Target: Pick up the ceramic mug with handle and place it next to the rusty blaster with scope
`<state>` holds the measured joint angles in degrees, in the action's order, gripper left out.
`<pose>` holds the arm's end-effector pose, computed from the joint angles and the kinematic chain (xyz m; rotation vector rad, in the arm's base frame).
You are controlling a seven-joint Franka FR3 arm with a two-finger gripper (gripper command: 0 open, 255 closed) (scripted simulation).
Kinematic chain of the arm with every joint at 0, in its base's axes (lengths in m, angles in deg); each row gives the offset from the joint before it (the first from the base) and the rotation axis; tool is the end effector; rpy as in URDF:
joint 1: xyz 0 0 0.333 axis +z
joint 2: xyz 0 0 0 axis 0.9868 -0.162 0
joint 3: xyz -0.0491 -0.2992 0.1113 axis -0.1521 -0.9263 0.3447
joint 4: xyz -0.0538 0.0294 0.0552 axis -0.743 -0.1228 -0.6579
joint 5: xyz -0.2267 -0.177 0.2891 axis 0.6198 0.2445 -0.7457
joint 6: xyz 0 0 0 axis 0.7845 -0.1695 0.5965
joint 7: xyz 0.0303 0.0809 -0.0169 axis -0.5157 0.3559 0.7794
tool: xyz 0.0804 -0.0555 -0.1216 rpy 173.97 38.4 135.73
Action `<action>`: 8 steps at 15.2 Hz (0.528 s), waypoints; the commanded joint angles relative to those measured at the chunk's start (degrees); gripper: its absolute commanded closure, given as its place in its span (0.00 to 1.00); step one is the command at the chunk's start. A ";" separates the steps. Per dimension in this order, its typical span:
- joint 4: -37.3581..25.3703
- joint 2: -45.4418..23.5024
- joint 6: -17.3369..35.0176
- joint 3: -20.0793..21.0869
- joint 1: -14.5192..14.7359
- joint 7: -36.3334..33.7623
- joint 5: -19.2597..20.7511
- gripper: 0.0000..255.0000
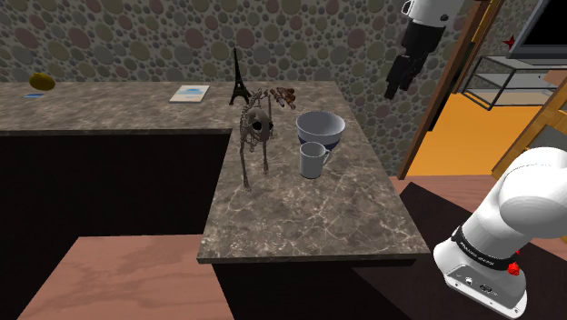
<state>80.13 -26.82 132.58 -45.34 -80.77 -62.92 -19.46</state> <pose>0.3437 -0.0011 0.5480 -3.0932 -0.0215 -0.1426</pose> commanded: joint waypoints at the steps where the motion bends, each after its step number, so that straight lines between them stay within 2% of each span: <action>1: 0.00 0.00 0.00 0.00 0.00 0.00 0.00 0.00; 8: 1.25 -10.18 10.13 6.07 1.35 -6.36 -1.19 0.00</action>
<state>81.39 -35.59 141.45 -40.11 -79.59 -68.32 -20.56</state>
